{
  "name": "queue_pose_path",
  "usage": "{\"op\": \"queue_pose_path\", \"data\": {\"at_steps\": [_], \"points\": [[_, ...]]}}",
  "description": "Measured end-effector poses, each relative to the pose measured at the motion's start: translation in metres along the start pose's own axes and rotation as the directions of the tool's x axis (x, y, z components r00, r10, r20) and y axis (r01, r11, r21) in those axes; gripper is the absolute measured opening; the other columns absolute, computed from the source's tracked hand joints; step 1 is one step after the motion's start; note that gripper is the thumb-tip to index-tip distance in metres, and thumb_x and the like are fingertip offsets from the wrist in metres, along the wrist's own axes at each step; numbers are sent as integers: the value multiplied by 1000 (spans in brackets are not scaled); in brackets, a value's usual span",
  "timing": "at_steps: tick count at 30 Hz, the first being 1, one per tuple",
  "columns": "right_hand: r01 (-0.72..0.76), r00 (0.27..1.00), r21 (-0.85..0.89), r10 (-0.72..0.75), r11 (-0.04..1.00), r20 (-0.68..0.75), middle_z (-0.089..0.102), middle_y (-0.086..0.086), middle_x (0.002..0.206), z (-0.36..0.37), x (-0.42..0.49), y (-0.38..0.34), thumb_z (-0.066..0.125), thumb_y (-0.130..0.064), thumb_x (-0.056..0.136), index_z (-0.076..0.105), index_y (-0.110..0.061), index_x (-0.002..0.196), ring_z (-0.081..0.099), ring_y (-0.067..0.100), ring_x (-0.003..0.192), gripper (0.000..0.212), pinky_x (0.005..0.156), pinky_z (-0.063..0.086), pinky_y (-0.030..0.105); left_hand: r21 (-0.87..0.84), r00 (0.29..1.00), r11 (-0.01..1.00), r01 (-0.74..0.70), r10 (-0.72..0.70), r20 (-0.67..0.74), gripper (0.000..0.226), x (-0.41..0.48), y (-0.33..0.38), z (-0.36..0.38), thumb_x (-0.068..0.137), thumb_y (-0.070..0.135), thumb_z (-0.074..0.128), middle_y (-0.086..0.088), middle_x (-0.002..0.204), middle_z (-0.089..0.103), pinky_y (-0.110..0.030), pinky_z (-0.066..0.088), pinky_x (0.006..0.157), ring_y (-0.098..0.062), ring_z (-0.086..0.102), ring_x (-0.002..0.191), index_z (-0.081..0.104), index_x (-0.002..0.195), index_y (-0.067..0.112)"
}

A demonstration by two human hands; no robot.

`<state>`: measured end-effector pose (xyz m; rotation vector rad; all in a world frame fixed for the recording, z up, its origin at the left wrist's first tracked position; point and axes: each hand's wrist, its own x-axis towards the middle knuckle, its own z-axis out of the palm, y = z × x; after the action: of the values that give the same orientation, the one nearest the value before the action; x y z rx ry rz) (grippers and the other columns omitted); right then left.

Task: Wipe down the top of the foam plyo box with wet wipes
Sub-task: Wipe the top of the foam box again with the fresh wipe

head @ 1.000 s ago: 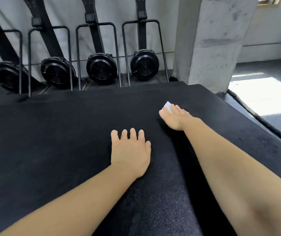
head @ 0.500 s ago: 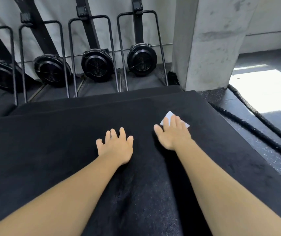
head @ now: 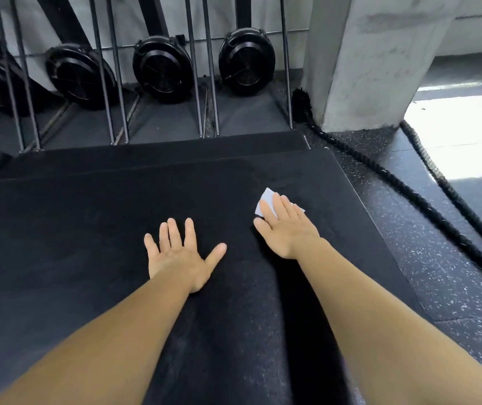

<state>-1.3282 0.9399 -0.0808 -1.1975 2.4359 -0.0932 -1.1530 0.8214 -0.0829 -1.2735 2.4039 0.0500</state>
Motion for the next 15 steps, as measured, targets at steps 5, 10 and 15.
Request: {"op": "queue_pose_path", "data": {"at_steps": [5, 10, 15], "points": [[-104, 994, -19, 104, 994, 37, -22, 1, 164, -21, 14, 42, 10, -50, 104, -9, -27, 158, -20, 17, 151, 62, 123, -9, 37, 9, 1000, 1000, 8, -8, 1, 91, -3, 2, -1, 74, 81, -12, -11, 157, -27, -54, -14, 115, -26, -24, 145, -34, 139, 22], [-168, 985, 17, 167, 986, 46, -24, 10, 163, -23, 24, 30, 10, -54, 103, -12, -20, 157, -24, 23, 150, 68, 121, -12, 39, 25, 1000, 1000, 12, -12, -15, 90, -5, 3, -2, 77, 80, -10, -12, 157, -26, -53, -14, 116, -27, -24, 145, -34, 140, 20], [-131, 991, -6, 131, 991, 18, -27, 14, 161, -9, 33, -21, 8, -60, 100, -18, -12, 155, -29, 27, 148, 77, 120, -16, 41, 36, 999, 999, 25, -24, -29, 89, -2, 5, -1, 75, 80, -12, -13, 156, -28, -52, -15, 116, -28, -26, 145, -37, 136, 19]]}}
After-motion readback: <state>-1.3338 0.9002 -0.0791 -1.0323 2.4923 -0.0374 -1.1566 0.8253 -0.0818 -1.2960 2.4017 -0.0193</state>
